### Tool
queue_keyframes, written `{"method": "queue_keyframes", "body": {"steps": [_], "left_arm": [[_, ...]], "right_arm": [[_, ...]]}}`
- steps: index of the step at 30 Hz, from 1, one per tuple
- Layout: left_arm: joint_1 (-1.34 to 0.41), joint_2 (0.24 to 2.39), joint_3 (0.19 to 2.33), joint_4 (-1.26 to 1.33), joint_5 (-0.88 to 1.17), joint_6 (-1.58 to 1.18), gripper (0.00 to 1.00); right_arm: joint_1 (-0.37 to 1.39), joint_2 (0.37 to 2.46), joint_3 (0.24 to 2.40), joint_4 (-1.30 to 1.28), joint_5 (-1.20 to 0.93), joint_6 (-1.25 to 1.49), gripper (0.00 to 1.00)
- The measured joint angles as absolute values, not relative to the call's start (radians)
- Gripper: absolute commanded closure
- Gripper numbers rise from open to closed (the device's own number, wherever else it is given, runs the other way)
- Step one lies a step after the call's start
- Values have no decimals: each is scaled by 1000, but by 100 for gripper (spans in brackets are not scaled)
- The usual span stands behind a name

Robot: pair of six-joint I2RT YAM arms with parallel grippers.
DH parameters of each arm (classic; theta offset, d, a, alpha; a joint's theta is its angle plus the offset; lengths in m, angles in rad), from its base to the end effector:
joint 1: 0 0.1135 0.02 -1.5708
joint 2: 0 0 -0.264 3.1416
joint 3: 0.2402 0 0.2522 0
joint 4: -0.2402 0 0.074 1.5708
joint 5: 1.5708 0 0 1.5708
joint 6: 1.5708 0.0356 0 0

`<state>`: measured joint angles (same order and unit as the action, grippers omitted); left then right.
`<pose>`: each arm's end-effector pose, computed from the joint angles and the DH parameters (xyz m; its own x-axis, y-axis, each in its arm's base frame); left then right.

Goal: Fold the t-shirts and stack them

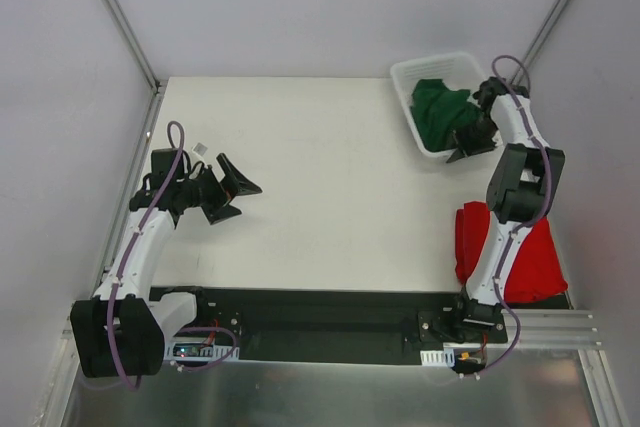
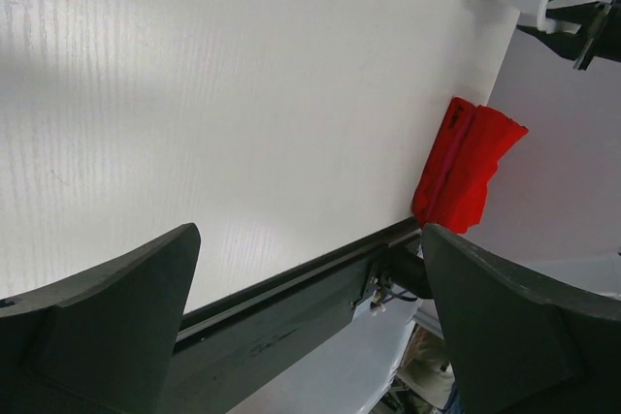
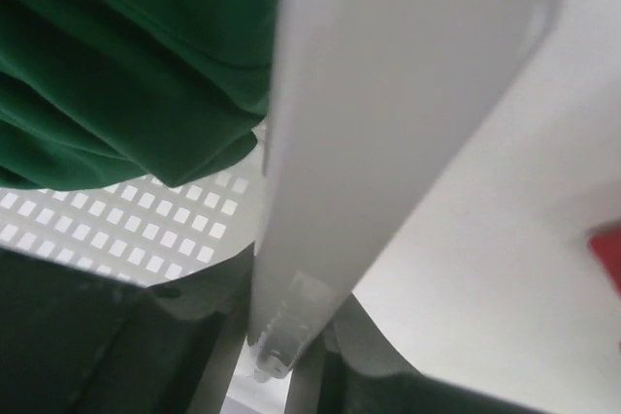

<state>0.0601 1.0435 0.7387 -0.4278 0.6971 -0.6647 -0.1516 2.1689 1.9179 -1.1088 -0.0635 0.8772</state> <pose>0.2151 -0.0100 0.2576 -0.7909 -0.5214 -0.3203 -0.0730 0.6002 -0.7965 0.4390 -0.0648 0.2218 -0.5122 0.8546 -0.0862 0.8312 0.5184 0.2007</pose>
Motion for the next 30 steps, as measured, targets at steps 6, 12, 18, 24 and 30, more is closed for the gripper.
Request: {"method": "queue_keyframes", "body": {"steps": [6, 12, 18, 24, 30], "left_arm": [[60, 1071, 739, -401, 698, -664, 1], [60, 1081, 739, -378, 707, -664, 1], [60, 1095, 739, -364, 729, -664, 1], [60, 1101, 740, -355, 735, -664, 1], [60, 1106, 751, -353, 761, -663, 1]], "right_arm": [[128, 2053, 1715, -1074, -136, 641, 99], [235, 2057, 1771, -1201, -146, 367, 99], [175, 2093, 1867, -1270, -78, 223, 99], [283, 2177, 1941, -1268, -70, 153, 99], [504, 2254, 2038, -1267, -121, 93, 79]]}}
